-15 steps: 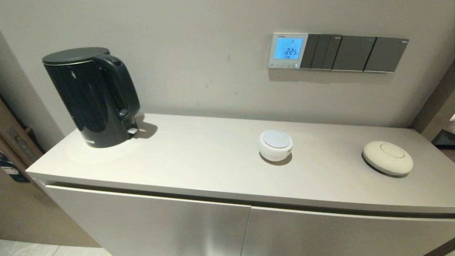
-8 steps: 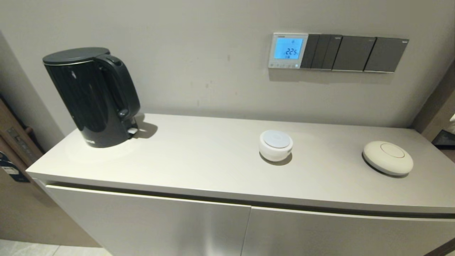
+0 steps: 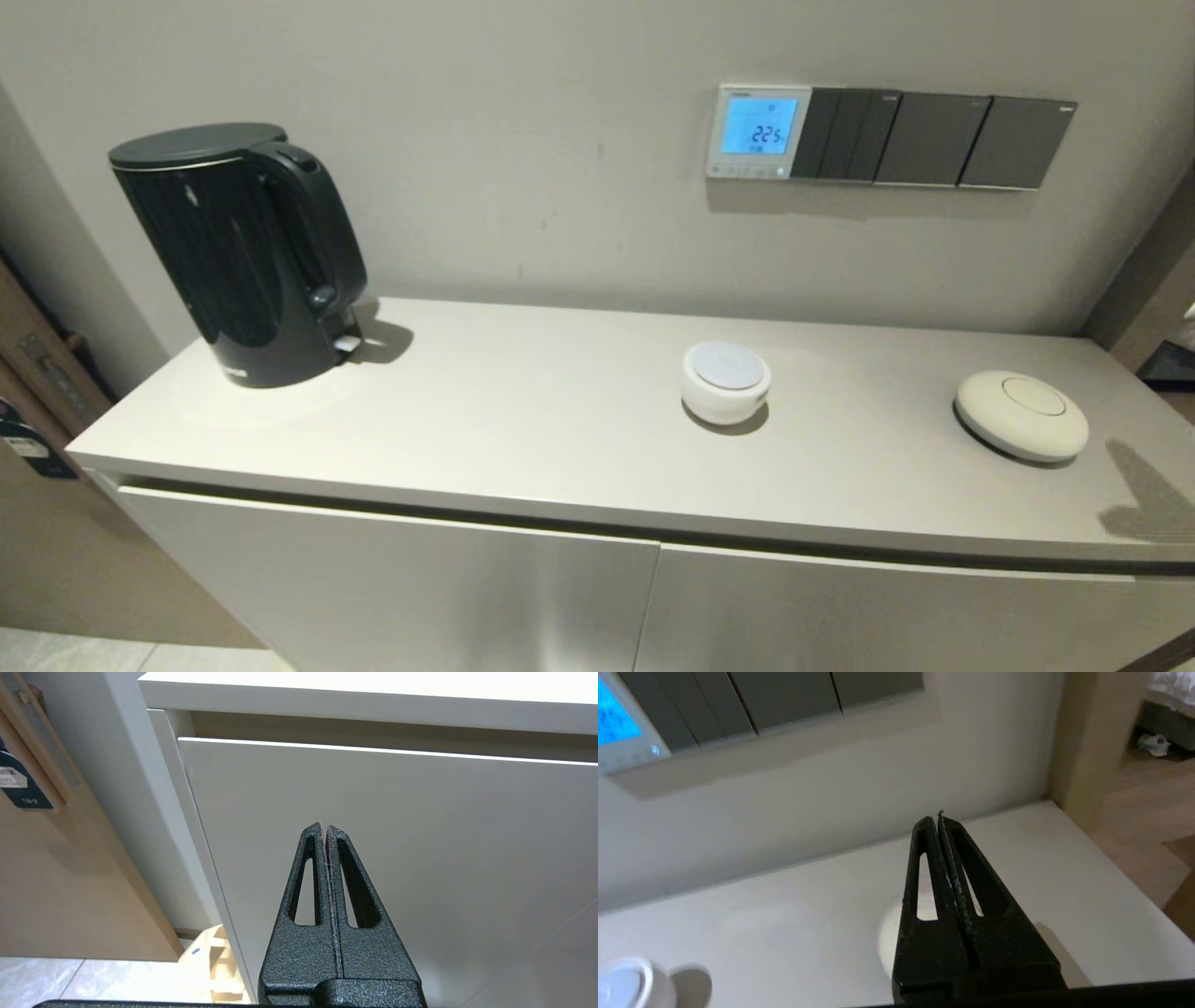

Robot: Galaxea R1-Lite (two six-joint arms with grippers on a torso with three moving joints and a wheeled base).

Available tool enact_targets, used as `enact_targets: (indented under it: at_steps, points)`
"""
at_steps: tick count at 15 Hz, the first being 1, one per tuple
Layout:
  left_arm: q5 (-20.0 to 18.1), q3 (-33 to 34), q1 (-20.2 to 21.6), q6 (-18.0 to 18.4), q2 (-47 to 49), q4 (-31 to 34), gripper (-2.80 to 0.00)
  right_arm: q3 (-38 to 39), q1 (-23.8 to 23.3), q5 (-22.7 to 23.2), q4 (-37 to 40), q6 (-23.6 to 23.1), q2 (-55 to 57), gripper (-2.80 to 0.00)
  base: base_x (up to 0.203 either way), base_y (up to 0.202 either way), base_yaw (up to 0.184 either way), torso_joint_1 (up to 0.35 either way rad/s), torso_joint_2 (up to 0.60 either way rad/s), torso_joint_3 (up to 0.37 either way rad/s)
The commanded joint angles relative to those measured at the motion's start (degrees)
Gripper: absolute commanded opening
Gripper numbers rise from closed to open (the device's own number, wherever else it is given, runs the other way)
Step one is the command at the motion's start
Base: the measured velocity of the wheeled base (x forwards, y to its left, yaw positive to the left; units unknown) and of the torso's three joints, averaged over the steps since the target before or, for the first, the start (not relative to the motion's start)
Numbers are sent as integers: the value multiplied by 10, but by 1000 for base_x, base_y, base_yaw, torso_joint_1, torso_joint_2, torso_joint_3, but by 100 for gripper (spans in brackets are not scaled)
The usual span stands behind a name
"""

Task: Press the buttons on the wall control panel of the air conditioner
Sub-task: Turn off the central air conditioner

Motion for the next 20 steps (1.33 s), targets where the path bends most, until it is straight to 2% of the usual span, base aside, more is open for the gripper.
enact_targets:
  at_steps: [1,3,7,12,16,20]
  points:
    - [0,0,0,0,0,0,-280,-15,57,-46,-53,0,85,-280,0,0,0,0,0,0]
    - [0,0,0,0,0,0,-280,-39,108,-86,-70,0,114,-280,0,0,0,0,0,0]
    - [0,0,0,0,0,0,-280,-117,161,-131,-75,0,187,-280,0,0,0,0,0,0]
    - [0,0,0,0,0,0,-280,-205,199,-159,-115,-4,296,-280,0,0,0,0,0,0]
    - [0,0,1,0,0,0,-280,-281,253,-184,-125,-5,367,-280,0,0,0,0,0,0]
    - [0,0,0,0,0,0,-280,-317,262,-186,-140,-6,403,-280,0,0,0,0,0,0]
